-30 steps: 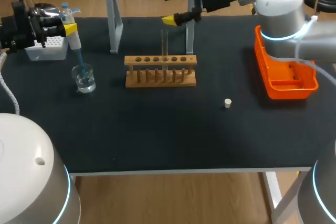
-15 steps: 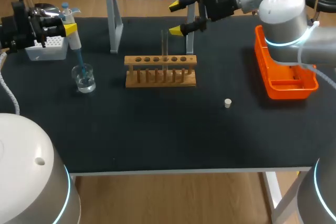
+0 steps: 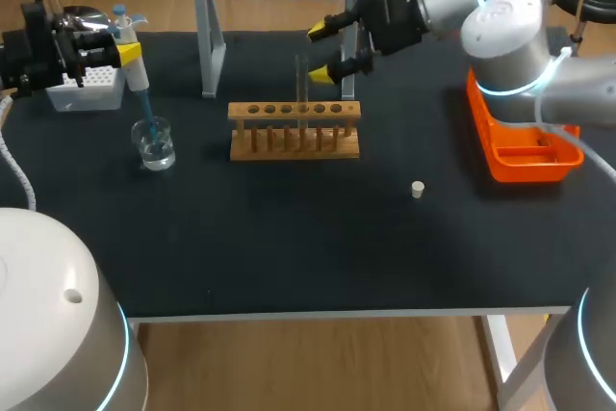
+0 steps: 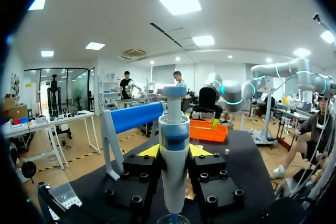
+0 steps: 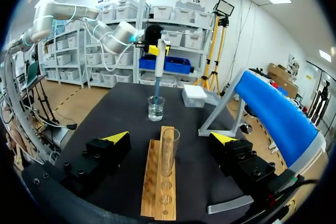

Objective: Invert the test tube, pick up the pipette, mount the tip to pipette, aspirate from beaker and dispense into the tube, eject the tip, return the pipette, and cap with the stopper.

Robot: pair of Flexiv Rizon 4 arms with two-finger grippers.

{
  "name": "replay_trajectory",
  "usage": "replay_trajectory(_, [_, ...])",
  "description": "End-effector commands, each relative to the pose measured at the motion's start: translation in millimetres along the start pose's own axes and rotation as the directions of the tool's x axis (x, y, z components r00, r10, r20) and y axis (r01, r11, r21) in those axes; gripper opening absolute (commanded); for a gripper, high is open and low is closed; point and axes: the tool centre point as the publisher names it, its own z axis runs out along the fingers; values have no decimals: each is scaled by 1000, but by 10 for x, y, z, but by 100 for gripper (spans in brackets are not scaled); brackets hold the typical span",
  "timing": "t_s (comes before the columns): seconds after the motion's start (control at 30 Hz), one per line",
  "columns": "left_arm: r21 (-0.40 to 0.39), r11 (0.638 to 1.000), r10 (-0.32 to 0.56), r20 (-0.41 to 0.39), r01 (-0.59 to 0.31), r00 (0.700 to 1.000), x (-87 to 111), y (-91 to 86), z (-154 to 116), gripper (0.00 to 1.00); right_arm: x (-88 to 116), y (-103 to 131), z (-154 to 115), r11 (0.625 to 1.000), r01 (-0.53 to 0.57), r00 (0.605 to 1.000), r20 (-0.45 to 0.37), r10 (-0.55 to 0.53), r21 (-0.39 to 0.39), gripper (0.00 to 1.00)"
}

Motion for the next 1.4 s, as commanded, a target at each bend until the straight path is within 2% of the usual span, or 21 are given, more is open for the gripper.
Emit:
replay_trajectory(0.03, [-1,1000,0,0,0,1000,5,-9,-6,0,-38,-85,107,1000,-1,1000,-10,1,4,100])
replay_trajectory(0.4, [-1,1000,0,0,0,1000,5,-9,-6,0,-100,-246,255,998,12,999,-37,-9,60,100])
replay_trajectory(0.77, [-1,1000,0,0,0,1000,5,-9,-6,0,-133,-293,389,992,55,996,-79,-47,110,100])
replay_trajectory(1.0, [-1,1000,0,0,0,1000,5,-9,-6,0,-138,-306,459,991,45,997,-68,-37,125,100])
replay_trajectory(1.17, [-1,1000,0,0,0,1000,5,-9,-6,0,-146,-314,469,994,15,1000,-7,-14,113,100])
replay_trajectory(1.4, [-1,1000,0,0,0,1000,5,-9,-6,0,-146,-314,469,994,15,1000,-7,-14,113,100])
